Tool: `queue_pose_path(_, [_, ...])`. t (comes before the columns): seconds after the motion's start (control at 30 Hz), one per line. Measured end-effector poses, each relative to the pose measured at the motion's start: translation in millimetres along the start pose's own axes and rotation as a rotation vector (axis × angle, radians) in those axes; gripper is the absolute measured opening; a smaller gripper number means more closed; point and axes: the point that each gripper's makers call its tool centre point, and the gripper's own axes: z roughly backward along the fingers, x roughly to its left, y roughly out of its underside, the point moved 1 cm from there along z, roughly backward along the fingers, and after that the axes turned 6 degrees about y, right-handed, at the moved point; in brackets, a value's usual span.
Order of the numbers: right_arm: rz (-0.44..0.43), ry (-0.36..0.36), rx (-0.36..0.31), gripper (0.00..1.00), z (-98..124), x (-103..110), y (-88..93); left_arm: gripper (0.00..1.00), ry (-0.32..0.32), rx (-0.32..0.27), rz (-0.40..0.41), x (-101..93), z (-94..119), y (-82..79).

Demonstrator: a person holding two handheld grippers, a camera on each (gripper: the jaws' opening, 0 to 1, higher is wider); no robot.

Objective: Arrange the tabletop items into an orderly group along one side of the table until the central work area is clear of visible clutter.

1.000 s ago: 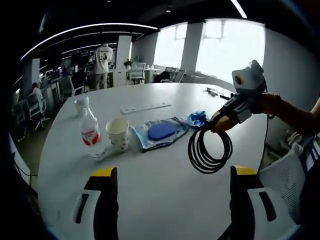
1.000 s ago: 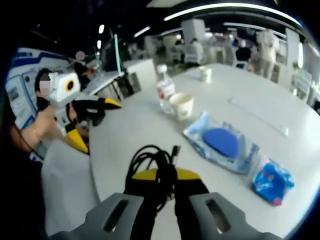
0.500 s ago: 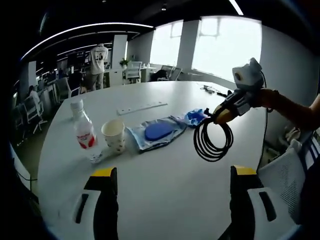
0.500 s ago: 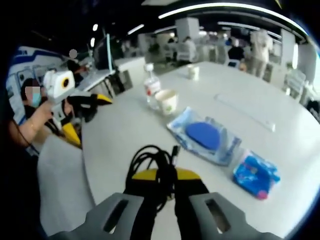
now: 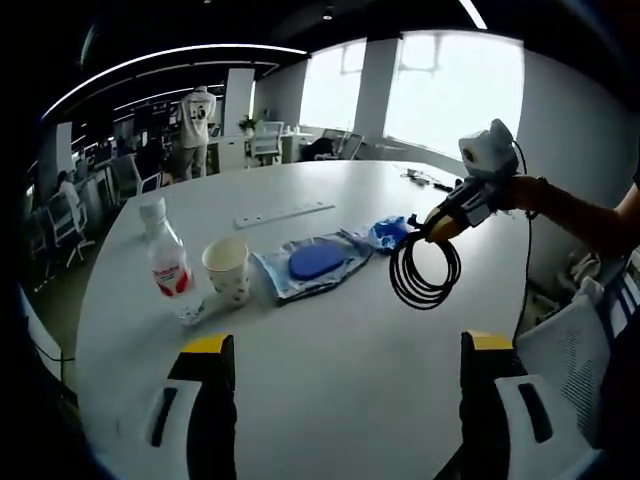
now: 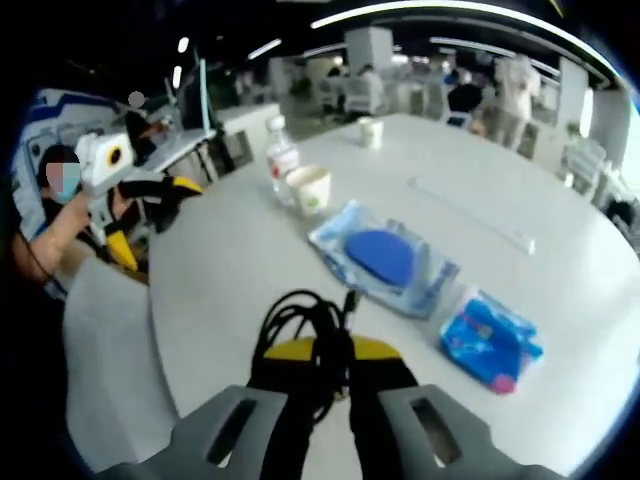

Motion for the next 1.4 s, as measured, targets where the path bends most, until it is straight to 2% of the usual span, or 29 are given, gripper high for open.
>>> queue_pose_path(0.37, [0.017, 0.041, 0.056, 0.07, -11.0, -23.1, 18.9, 0.93, -0.01, -0.002, 0.011, 3.4, 1.8, 1.7])
queue_pose_path(0.4, [0.038, 0.053, 0.065, 0.07, -12.4, -26.2, 21.2, 0.93, -0.011, -0.001, 0.013, 3.5, 1.9, 2.0])
queue_pose_path(0.6, [0.058, 0.072, 0.089, 0.08, -19.5, -35.8, 25.7, 0.93, -0.015, -0.002, 0.014, 4.7, 3.3, 1.9])
queue_pose_path(0.77, [0.124, 0.077, 0.107, 0.08, -30.0, -45.4, 30.7, 0.93, -0.03, 0.0, 0.006, 6.4, 4.9, 2.6])
queue_pose_path(1.0, [0.159, 0.084, 0.156, 0.08, -46.7, -60.1, 41.5, 0.92, -0.04, 0.0, 0.021, 9.3, 8.2, 6.2])
queue_pose_path(1.3, [0.219, 0.073, 0.213, 0.09, -65.2, -64.4, 49.5, 0.92, -0.068, -0.006, 0.044, 17.0, 16.7, 11.0])
queue_pose_path(1.4, [0.253, 0.076, 0.25, 0.09, -71.9, -68.2, 56.9, 0.91, -0.071, 0.005, 0.049, 18.3, 17.9, 13.7])
